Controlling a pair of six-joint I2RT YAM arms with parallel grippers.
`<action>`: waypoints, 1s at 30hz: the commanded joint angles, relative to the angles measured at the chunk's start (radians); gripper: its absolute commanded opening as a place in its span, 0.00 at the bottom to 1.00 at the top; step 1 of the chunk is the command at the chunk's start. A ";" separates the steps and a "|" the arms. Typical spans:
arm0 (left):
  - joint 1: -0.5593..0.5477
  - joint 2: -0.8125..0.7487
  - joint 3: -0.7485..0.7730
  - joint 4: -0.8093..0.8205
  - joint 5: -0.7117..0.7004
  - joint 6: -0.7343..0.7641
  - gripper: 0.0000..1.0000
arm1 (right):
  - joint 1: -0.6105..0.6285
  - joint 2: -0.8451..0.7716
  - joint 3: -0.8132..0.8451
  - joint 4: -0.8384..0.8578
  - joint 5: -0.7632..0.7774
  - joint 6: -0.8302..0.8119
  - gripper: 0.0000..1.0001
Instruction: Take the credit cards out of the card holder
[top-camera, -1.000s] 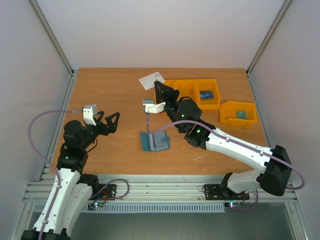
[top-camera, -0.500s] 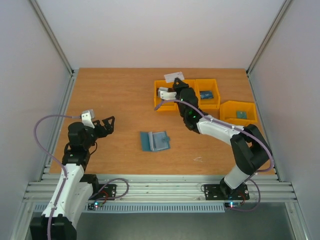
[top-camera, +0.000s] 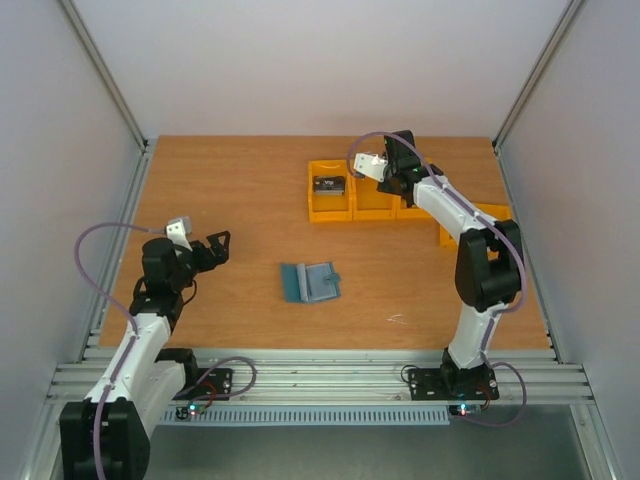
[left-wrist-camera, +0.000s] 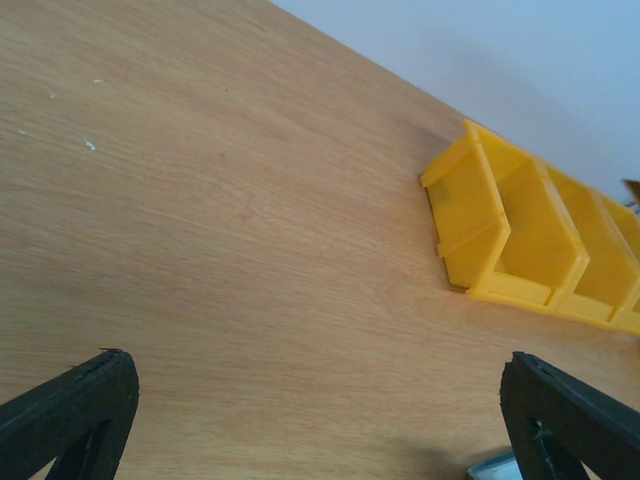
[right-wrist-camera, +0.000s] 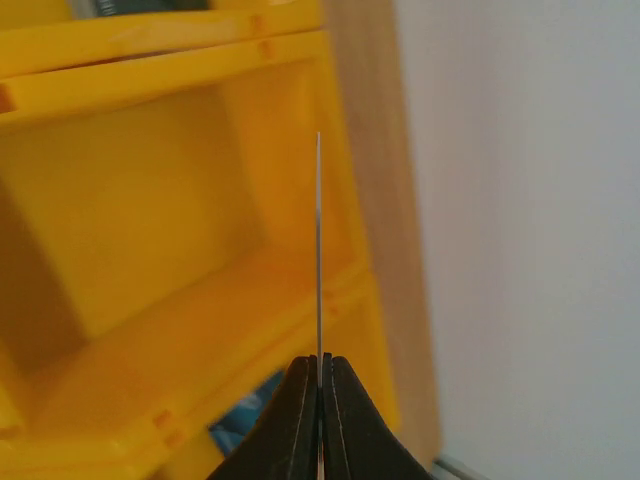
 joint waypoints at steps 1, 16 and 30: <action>0.004 0.024 -0.002 0.071 -0.025 0.023 1.00 | -0.017 0.101 0.084 -0.178 -0.076 0.055 0.01; 0.005 0.097 0.015 0.077 -0.036 0.027 0.99 | -0.030 0.314 0.267 -0.101 0.026 -0.050 0.01; 0.005 0.116 0.025 0.076 -0.039 0.030 0.99 | -0.001 0.385 0.266 -0.057 0.084 -0.108 0.01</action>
